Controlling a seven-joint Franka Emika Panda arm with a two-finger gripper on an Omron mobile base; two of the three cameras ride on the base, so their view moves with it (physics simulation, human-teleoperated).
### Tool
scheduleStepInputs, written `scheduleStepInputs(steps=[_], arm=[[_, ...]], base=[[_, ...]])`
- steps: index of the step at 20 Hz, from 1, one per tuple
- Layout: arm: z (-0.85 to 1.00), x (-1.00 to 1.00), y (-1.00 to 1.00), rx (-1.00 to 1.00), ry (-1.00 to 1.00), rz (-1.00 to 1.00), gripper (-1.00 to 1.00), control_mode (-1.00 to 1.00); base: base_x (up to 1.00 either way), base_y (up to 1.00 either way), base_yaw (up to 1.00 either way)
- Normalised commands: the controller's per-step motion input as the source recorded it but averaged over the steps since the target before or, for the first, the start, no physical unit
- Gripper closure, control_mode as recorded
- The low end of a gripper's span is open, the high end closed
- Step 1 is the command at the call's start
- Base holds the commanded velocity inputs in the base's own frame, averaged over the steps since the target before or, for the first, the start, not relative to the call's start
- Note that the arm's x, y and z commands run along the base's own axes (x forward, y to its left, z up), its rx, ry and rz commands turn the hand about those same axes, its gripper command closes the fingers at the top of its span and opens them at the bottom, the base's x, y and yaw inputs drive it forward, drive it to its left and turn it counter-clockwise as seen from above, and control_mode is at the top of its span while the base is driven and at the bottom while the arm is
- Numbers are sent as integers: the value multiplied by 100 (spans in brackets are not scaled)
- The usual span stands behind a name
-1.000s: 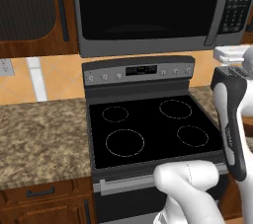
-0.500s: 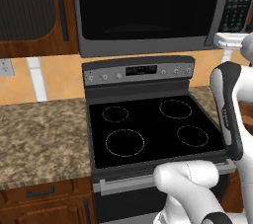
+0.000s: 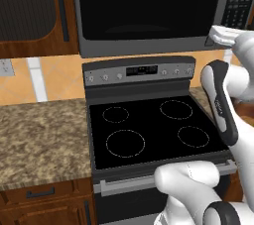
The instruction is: Open the microwave, place the bowl with waffle inside the microwave, then close the microwave door and turn it on.
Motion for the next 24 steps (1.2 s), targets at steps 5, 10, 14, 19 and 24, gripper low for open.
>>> scheduleStepInputs(steps=[5, 10, 14, 19, 24], arm=[[29, 32, -11, 0, 0, 0, -100, -100], [22, 7, -17, 0, 0, 1, -100, -100], [3, 13, -6, 0, 0, 7, -100, -100], [0, 27, 0, 0, 0, 7, -100, -100], [0, 25, -6, 0, 0, 3, -100, -100]], base=[[0, 0, 0], [0, 0, 0], [0, 0, 0], [0, 0, 0], [0, 0, 0]])
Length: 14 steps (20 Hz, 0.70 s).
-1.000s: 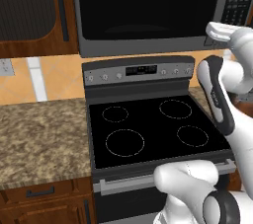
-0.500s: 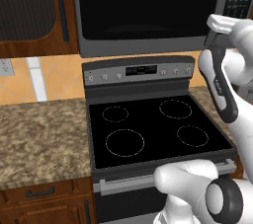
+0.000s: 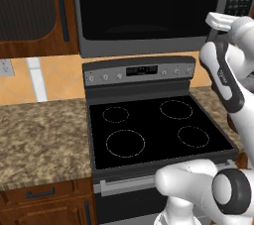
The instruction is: Open the microwave, place the bowl with waffle inside the microwave, then close the microwave door and turn it on.
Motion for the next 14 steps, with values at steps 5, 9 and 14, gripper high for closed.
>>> scheduleStepInputs(steps=[5, 9, 14], arm=[[0, 35, -2, 0, 0, 2, -100, -100], [0, 37, -6, 0, -1, 4, -100, -100], [0, 24, -25, 0, -9, 5, -100, -100]], base=[[0, 0, 0], [0, 0, 0], [0, 0, 0]])
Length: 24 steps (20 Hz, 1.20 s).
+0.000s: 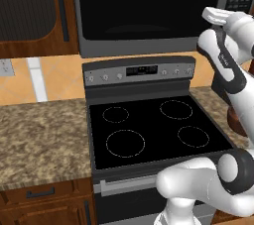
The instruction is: Open the microwave, place the bowl with waffle inside the microwave, then close the microwave door and turn it on.
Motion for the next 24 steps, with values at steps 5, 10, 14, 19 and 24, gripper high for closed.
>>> scheduleStepInputs(steps=[5, 10, 14, 19, 24], arm=[[0, 24, -21, 0, -6, 5, -100, -100], [0, 33, -10, 0, -1, 6, -100, -100], [0, 35, 0, 0, 0, 6, -100, -100], [0, 27, 0, 0, 0, 2, 100, -100], [0, 0, 4, 0, -2, 1, 100, -100]], base=[[0, 0, 0], [0, 0, 0], [0, 0, 0], [0, 0, 0], [0, 0, 0]])
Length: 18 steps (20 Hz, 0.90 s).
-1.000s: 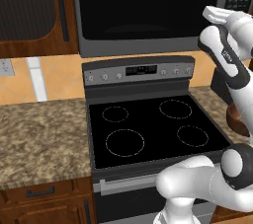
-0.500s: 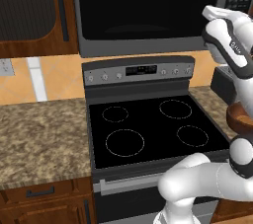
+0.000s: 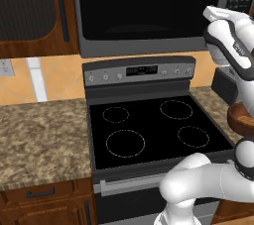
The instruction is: Open the microwave, place the bowl with waffle inside the microwave, then close the microwave door and turn it on.
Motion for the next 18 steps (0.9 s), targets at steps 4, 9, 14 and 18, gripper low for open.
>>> scheduleStepInputs(steps=[4, 9, 14, 18], arm=[[13, -34, 28, -3, -2, 3, 100, -100], [19, -76, 28, -4, 0, 12, 100, -100], [7, -100, 3, 0, -1, 20, 100, -100], [1, -100, 9, 0, 0, 19, 100, -100]], base=[[0, 0, 0], [0, 0, 0], [0, 0, 0], [0, 0, 0]])
